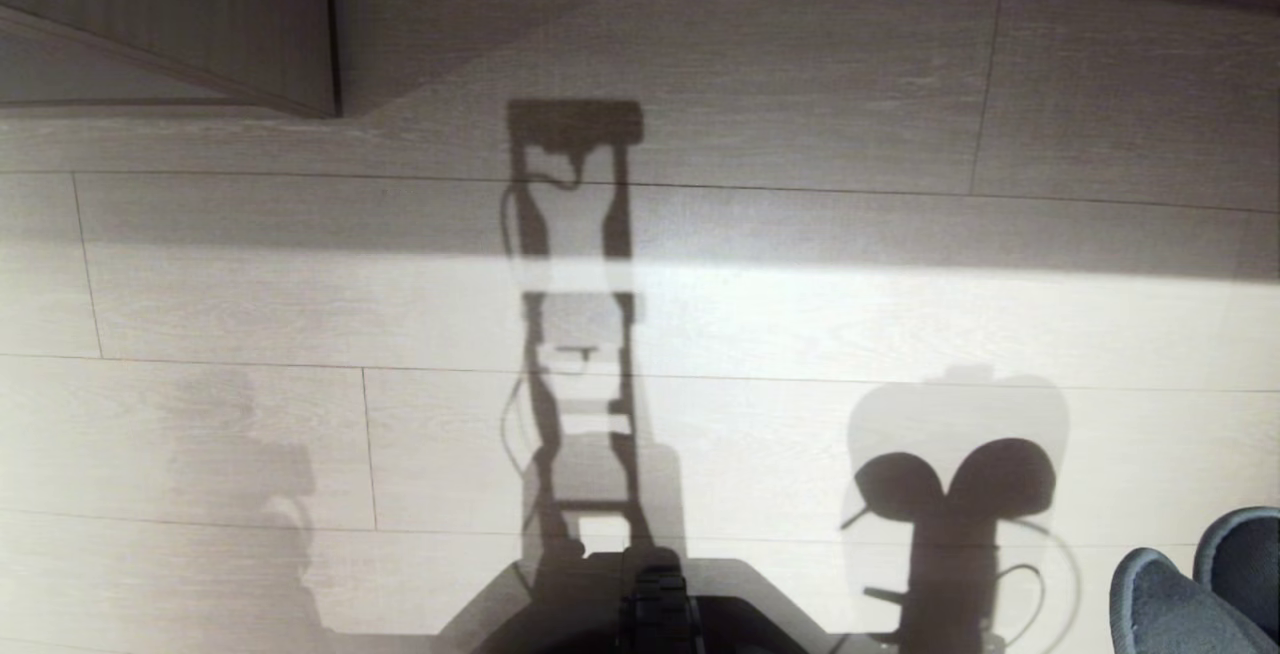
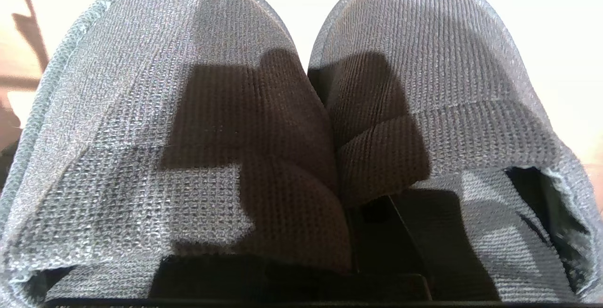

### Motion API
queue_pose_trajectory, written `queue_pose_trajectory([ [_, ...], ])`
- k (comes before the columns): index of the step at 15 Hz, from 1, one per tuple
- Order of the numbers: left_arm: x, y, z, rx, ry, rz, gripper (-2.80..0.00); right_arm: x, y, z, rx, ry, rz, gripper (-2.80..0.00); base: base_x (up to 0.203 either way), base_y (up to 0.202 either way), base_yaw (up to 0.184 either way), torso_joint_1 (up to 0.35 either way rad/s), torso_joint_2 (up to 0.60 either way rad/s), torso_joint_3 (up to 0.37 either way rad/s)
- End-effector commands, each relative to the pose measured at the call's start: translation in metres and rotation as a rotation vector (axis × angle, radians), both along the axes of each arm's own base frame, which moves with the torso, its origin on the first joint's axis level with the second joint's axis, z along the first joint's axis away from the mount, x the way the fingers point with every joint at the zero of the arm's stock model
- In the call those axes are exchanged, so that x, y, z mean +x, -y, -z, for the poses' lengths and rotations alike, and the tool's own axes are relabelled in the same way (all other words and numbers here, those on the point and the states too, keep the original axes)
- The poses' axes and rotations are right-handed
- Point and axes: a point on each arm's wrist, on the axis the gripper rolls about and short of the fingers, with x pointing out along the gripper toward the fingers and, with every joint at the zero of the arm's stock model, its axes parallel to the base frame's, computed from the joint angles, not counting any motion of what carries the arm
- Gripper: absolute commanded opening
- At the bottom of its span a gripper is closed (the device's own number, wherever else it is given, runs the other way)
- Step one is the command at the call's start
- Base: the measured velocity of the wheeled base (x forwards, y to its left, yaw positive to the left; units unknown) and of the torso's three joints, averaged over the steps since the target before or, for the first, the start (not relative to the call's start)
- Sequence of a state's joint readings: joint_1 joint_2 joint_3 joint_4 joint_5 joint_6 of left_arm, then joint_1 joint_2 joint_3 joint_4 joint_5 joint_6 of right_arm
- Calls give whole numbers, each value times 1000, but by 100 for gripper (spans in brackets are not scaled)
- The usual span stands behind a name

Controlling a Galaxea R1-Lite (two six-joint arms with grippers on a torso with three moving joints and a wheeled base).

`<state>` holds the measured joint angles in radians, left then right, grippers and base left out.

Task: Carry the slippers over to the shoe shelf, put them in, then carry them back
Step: Place the slippers on the floor

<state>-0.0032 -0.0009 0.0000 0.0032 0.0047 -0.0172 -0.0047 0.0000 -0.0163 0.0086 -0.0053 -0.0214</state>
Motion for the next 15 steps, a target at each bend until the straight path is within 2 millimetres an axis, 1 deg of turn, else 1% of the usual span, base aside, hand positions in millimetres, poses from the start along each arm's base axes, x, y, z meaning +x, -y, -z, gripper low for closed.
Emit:
queue_pose_trajectory([
  [1,0,0,0,2,-2,0,-280,-4,0,-13,2,26,-2,-280,0,0,0,2,5,-32],
  [3,0,0,0,3,-2,0,-280,-7,-1,-45,5,3,-24,-280,0,0,0,0,0,0],
  [5,0,0,0,3,-2,0,-280,2,-1,-78,9,-60,-57,-280,0,0,0,0,0,0],
  [6,0,0,0,5,-2,0,-280,9,-1,-93,9,-63,-66,-280,0,0,0,0,0,0],
  [7,0,0,0,6,-1,0,-280,24,-1,-109,9,-76,-74,-280,0,0,0,0,0,0],
  [8,0,0,0,7,-2,0,-280,43,-2,-126,10,-94,-82,-280,0,0,0,0,0,0],
  [10,0,0,0,8,0,0,-280,106,-3,-161,12,-156,-106,-280,0,0,0,0,0,0],
  [11,0,0,0,8,0,0,-280,139,-4,-179,7,-161,-118,-280,0,0,0,0,0,0],
  [12,0,0,0,8,-1,0,-280,165,-5,-203,-4,-127,-128,-280,0,0,0,0,0,0],
  [13,0,0,0,8,-1,0,-280,184,-5,-225,-16,-87,-138,-280,0,0,0,0,0,0],
  [14,0,0,0,8,0,0,-280,198,-6,-245,-24,-57,-146,-280,0,0,0,0,0,0],
  [15,0,0,0,10,1,0,-280,217,-7,-256,-30,-55,-157,-280,0,0,0,0,0,0],
])
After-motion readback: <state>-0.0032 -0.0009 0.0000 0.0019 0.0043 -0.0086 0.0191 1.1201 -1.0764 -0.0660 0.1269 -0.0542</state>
